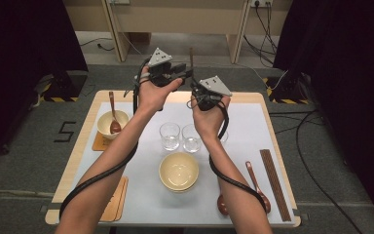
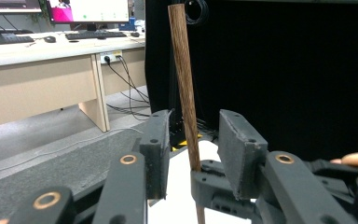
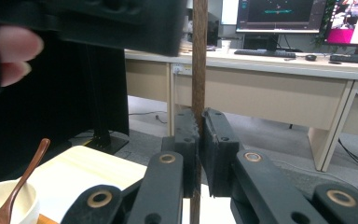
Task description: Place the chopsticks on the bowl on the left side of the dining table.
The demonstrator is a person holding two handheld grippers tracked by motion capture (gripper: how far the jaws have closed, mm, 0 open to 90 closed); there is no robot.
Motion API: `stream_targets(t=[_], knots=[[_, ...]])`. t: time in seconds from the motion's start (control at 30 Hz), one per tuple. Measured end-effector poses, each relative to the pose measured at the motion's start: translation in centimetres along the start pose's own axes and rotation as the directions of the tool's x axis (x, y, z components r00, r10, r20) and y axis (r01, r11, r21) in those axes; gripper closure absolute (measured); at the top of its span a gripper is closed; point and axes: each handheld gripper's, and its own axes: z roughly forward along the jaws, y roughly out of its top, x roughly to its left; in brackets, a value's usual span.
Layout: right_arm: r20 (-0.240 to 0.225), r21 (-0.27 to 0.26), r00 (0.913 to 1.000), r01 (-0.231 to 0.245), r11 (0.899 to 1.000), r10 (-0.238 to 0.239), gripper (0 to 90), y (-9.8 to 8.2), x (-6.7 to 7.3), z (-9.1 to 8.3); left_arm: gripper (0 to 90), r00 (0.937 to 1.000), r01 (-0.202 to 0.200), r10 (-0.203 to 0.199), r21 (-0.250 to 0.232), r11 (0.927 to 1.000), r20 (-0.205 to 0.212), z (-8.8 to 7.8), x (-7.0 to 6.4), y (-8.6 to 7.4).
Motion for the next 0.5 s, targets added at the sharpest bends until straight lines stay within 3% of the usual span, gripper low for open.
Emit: stream_targets(t=[0.23, 0.5], knots=[[-0.006, -0.005, 0.9999, 0.011, 1.0, -0.011, 85.1, -0.04, 0.35, -0.04, 67.7, 0.9999, 0.013, -0.013, 0.005, 0.9999, 0.002, 0.54, 0.13, 0.18], [-0.006, -0.001, 0.9999, 0.01, 1.0, -0.01, 85.1, -0.21, 0.45, -0.12, 80.9, 0.9996, 0.025, -0.025, -0.008, 0.9996, 0.009, 0.97, 0.24, 0.18]])
